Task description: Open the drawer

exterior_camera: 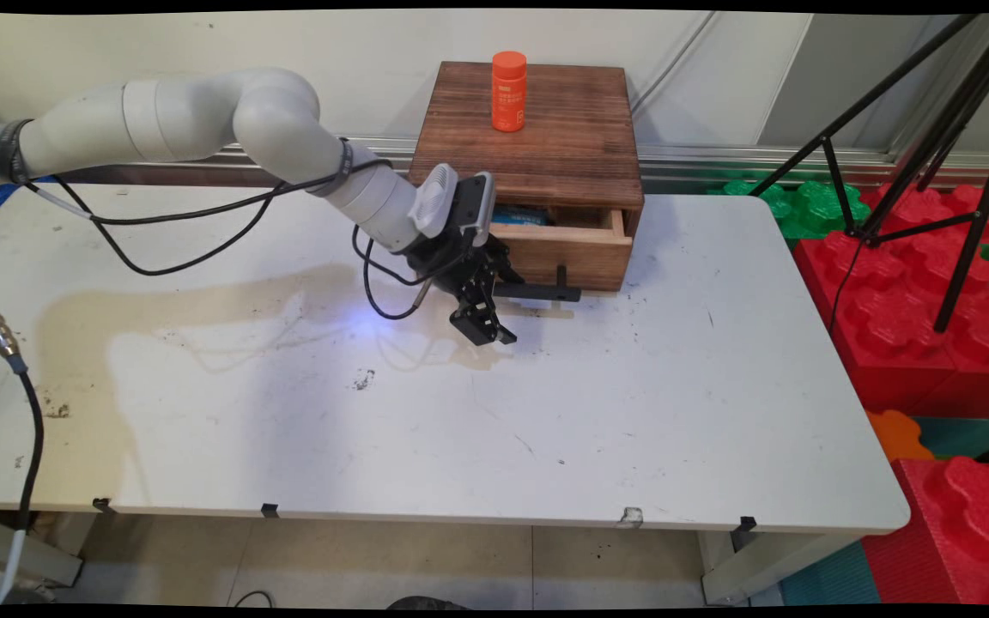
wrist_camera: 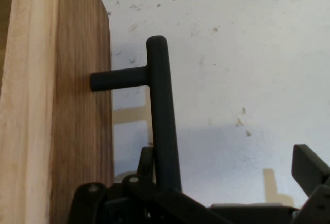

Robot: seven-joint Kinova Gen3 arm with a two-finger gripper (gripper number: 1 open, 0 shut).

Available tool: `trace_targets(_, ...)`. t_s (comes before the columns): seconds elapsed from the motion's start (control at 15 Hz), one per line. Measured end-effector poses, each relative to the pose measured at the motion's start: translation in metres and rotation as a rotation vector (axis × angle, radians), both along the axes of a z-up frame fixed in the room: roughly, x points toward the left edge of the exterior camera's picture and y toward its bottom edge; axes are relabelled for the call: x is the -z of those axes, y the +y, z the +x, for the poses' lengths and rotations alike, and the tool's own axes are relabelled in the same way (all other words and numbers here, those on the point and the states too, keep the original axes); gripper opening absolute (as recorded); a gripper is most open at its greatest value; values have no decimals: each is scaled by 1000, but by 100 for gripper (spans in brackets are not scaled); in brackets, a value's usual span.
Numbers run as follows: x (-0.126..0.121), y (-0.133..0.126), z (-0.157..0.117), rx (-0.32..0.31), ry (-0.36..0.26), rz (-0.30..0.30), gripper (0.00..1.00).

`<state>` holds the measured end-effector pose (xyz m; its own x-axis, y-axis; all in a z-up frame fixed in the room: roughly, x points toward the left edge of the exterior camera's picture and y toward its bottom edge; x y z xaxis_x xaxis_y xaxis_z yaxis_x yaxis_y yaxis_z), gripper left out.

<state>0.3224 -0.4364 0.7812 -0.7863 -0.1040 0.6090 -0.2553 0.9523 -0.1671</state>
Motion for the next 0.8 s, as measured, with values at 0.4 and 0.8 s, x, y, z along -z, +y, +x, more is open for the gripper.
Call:
trace_targets(0.4, -1, 16, -6, 16, 7, 10, 100)
trace_targets(0.8, -4, 31, -11, 34, 13, 16, 100)
